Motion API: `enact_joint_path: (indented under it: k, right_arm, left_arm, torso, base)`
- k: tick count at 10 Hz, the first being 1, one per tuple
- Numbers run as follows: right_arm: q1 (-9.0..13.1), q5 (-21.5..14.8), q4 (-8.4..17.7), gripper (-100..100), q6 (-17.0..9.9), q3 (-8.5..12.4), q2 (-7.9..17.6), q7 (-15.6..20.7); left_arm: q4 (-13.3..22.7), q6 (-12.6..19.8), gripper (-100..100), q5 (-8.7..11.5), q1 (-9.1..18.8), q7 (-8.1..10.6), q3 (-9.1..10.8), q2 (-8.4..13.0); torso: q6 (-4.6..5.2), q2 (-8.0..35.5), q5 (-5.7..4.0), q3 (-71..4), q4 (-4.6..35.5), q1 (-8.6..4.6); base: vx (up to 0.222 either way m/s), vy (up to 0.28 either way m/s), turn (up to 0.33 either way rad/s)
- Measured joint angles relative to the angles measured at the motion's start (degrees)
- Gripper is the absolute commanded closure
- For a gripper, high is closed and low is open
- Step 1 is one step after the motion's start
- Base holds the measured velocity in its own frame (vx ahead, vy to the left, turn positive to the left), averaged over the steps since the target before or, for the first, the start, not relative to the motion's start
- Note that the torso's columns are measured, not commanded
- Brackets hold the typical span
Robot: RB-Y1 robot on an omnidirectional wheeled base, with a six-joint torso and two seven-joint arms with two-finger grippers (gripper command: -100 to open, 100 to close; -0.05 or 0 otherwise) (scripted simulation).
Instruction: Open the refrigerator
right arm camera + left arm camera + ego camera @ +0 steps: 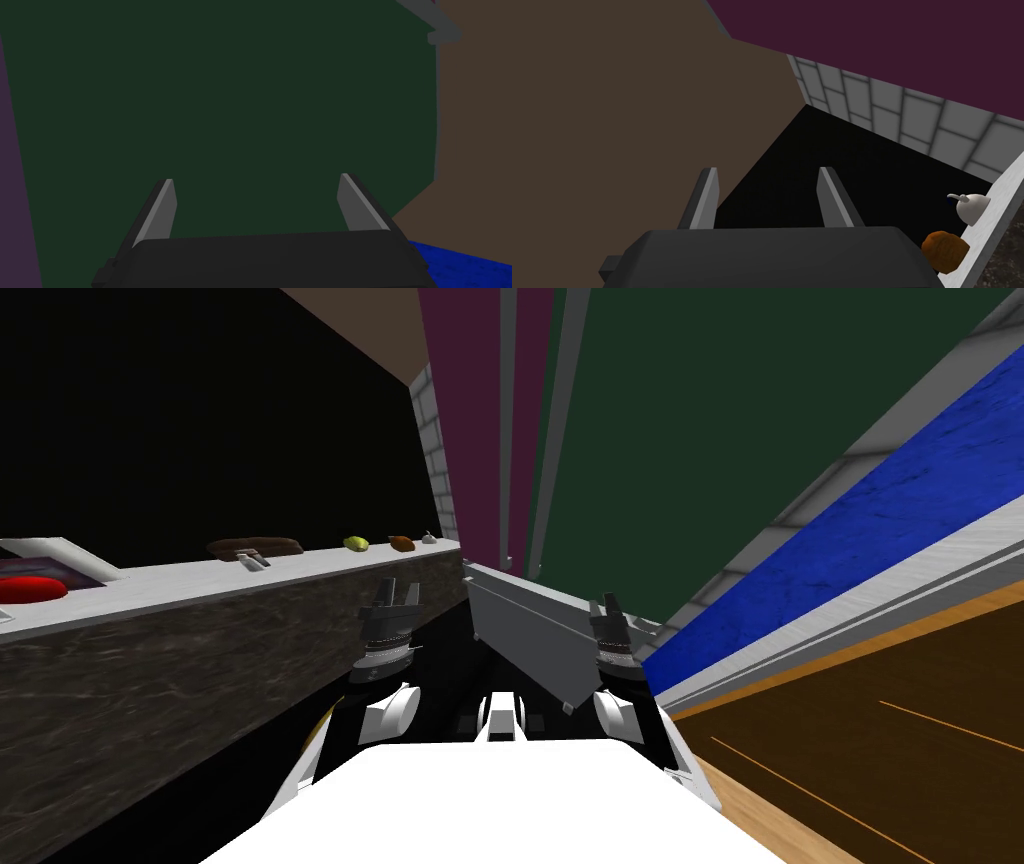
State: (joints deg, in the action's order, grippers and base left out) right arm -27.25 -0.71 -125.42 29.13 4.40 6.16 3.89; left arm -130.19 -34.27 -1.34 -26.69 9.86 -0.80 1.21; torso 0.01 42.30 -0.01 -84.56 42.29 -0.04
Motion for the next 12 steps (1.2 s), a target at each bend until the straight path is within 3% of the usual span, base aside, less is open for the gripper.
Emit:
enact_joint_path:
  k: [12]
  right_arm:
    - [4.93,-2.45,4.92,-100,4.9,2.25,4.12,17.98]
  left_arm:
    - [0.0,0.0,0,0.0,0.01,0.0,0.0,0.0]
  torso:
    - [-0.02,0.05,-0.01,0.03,0.01,-0.07]
  base:
    - [0.024,0.05,-0.069]
